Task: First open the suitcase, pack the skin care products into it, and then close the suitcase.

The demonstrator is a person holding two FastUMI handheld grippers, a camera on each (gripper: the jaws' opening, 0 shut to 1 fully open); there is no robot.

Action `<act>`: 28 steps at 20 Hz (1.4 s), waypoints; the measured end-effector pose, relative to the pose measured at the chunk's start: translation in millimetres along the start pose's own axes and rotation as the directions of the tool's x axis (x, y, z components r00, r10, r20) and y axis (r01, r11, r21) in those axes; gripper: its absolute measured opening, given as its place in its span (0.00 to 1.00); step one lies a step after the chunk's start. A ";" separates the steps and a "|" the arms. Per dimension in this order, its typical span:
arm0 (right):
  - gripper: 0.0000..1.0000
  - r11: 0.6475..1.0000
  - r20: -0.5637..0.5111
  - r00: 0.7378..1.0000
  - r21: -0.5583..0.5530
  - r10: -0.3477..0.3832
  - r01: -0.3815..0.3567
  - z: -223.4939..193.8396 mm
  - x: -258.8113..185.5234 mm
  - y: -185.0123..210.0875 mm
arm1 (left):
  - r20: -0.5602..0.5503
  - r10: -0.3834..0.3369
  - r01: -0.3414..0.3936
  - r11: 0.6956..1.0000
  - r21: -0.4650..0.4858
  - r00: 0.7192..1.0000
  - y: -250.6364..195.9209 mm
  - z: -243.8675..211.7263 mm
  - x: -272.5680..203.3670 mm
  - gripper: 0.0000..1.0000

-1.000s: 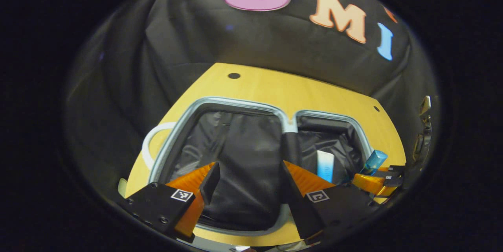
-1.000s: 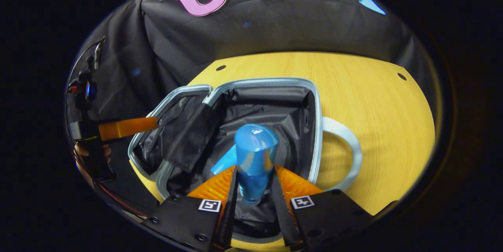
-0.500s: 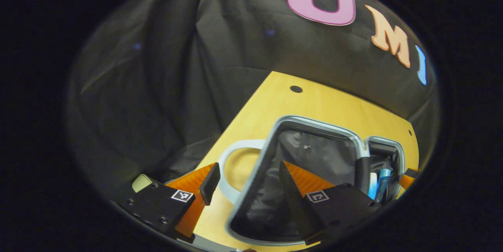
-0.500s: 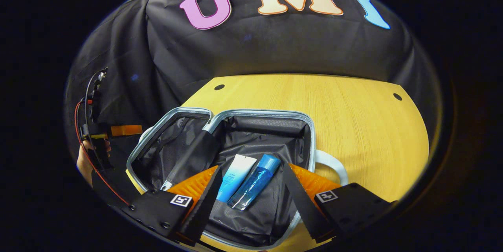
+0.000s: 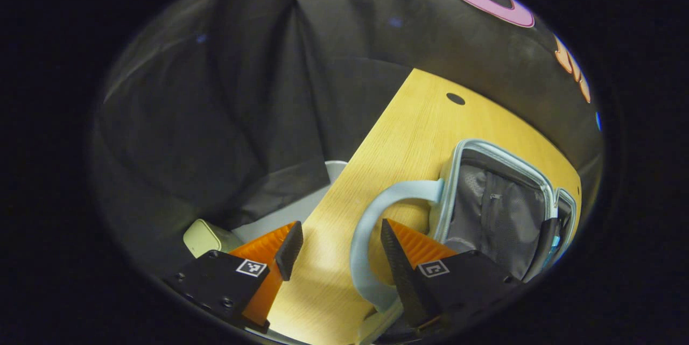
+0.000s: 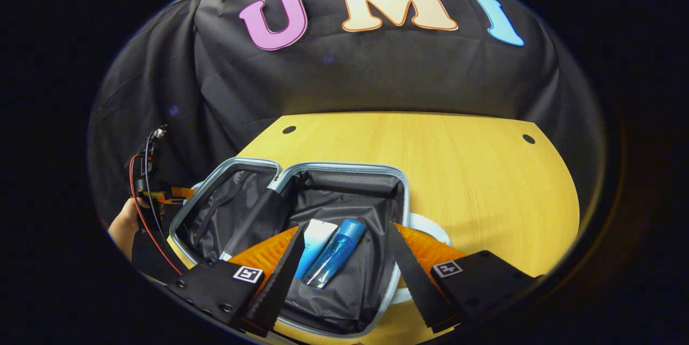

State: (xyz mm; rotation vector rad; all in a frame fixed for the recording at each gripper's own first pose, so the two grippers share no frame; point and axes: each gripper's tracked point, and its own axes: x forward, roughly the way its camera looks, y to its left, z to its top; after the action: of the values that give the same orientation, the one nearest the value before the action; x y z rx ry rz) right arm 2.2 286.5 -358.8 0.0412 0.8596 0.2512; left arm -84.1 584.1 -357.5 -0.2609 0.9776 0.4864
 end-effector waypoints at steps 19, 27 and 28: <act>0.98 0.984 0.129 0.977 -0.060 0.173 -0.166 24.6 -65.4 -11.2 | 0.206 -0.103 0.071 0.985 0.158 0.973 -91.6 61.2 -176.7 0.02; 0.98 0.980 0.174 0.965 -0.068 0.195 -0.186 36.1 -98.0 -58.4 | 0.301 -0.228 0.143 0.949 0.281 0.926 -189.9 72.9 -252.4 0.01; 0.98 0.981 0.178 0.965 -0.064 0.192 -0.183 37.0 -100.3 -64.7 | 0.306 -0.234 0.140 0.943 0.301 0.923 -201.3 73.2 -256.4 0.01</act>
State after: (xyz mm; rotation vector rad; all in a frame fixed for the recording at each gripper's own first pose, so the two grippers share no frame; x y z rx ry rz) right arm -19.6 202.5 -268.8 0.1006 0.6654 0.4392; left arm -48.1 370.7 -103.0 -0.0172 0.6624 0.2033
